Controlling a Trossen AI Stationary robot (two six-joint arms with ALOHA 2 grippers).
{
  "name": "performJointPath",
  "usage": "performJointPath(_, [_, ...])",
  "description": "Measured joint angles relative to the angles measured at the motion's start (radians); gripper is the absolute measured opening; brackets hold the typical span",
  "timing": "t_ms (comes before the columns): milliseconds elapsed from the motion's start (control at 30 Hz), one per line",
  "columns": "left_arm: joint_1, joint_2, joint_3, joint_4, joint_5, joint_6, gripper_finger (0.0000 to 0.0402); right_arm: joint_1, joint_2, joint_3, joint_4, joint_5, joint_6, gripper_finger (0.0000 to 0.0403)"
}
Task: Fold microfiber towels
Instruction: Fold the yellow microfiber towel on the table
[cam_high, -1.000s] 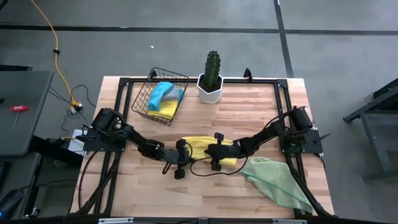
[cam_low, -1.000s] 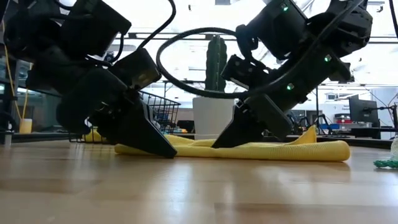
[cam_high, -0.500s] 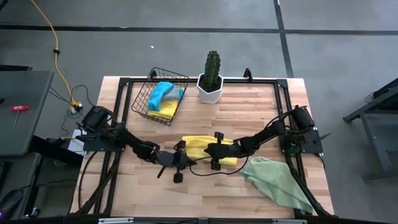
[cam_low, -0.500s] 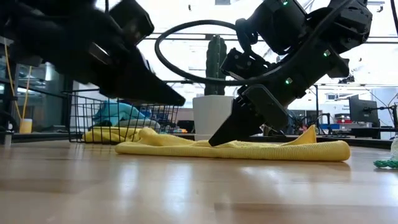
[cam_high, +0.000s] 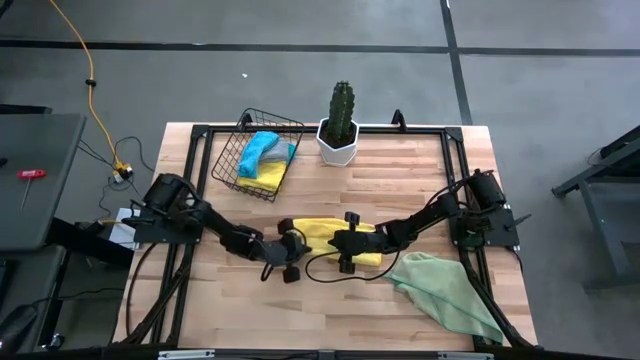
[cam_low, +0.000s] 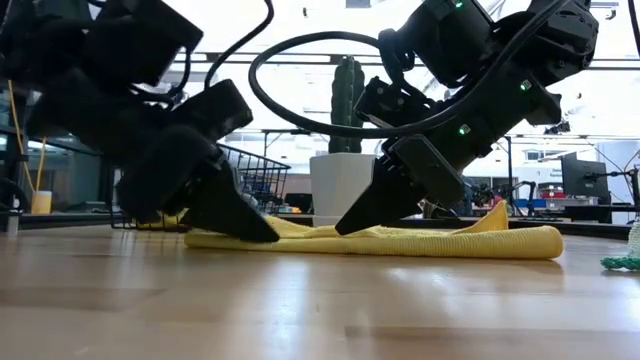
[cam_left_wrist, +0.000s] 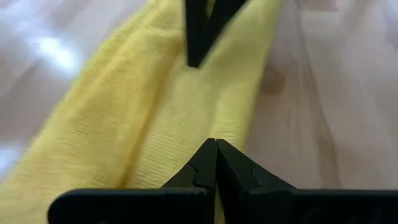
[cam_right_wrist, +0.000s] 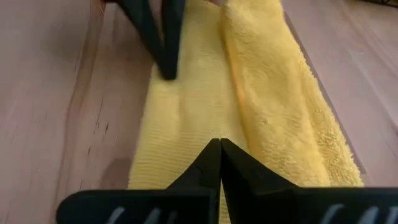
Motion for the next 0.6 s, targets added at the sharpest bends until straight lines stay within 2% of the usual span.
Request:
performJointPath(333, [0.009,0.053,0.004,0.022,-0.005,-0.038,0.0,-0.005,0.0,0.0,-0.006,0.003,0.0,0.0])
performJointPath(467, [0.009,0.054,0.002,0.044,-0.003,-0.025,0.0,-0.011,-0.001,0.0,-0.073,0.075,0.032,0.0])
performJointPath(600, [0.009,0.055,0.002,0.044,-0.002,-0.024,0.0,-0.041,-0.002,0.0,-0.104,0.087,0.049,0.0])
